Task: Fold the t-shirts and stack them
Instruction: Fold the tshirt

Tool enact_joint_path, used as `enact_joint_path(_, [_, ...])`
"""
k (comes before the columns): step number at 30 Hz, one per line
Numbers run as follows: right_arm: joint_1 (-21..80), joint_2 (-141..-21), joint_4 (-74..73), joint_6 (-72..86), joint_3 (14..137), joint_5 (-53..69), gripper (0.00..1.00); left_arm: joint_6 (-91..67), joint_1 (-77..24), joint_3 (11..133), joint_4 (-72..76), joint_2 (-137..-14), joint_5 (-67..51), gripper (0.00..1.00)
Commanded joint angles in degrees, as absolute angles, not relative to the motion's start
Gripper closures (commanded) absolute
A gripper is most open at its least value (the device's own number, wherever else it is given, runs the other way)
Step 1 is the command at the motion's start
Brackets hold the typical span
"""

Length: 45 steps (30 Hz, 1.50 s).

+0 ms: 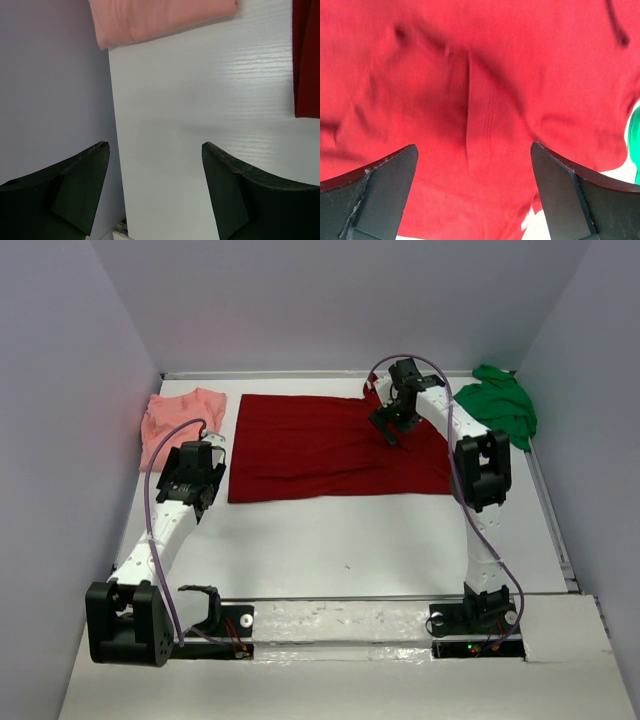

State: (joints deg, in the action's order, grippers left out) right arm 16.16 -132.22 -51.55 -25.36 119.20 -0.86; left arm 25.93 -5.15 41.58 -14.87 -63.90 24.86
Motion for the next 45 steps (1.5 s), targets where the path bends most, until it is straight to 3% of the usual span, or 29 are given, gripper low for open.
enact_joint_path(1, [16.1, -122.8, -47.0, -27.2, 112.6, -4.0, 0.02, 25.2, -5.4, 43.1, -15.2, -62.8, 24.7, 0.13])
enact_joint_path(6, [14.9, -120.9, -46.2, -27.4, 108.2, -4.6, 0.12, 25.1, -5.4, 42.5, -15.1, -61.8, 24.1, 0.13])
enact_joint_path(7, [14.4, -120.9, -46.2, -27.4, 108.1, -4.7, 0.17, 25.2, -5.4, 42.5, -15.1, -61.7, 24.0, 0.13])
enact_joint_path(8, [14.4, -120.9, -46.2, -27.4, 108.0, -4.7, 0.31, 25.2, -5.4, 42.4, -15.1, -61.5, 24.0, 0.12])
enact_joint_path(13, [14.4, -121.6, -46.2, -27.3, 107.7, -4.8, 0.55, 25.4, -5.4, 41.9, -15.1, -60.9, 24.2, 0.12])
enact_joint_path(32, [13.9, -126.3, -46.1, -27.0, 106.0, -2.0, 0.63, 25.7, -5.4, 41.8, -14.7, -62.1, 24.2, 0.12])
enact_joint_path(45, [13.9, -128.5, -46.2, -26.7, 106.9, -1.4, 0.64, 25.8, -5.4, 41.9, -14.9, -62.8, 24.5, 0.12])
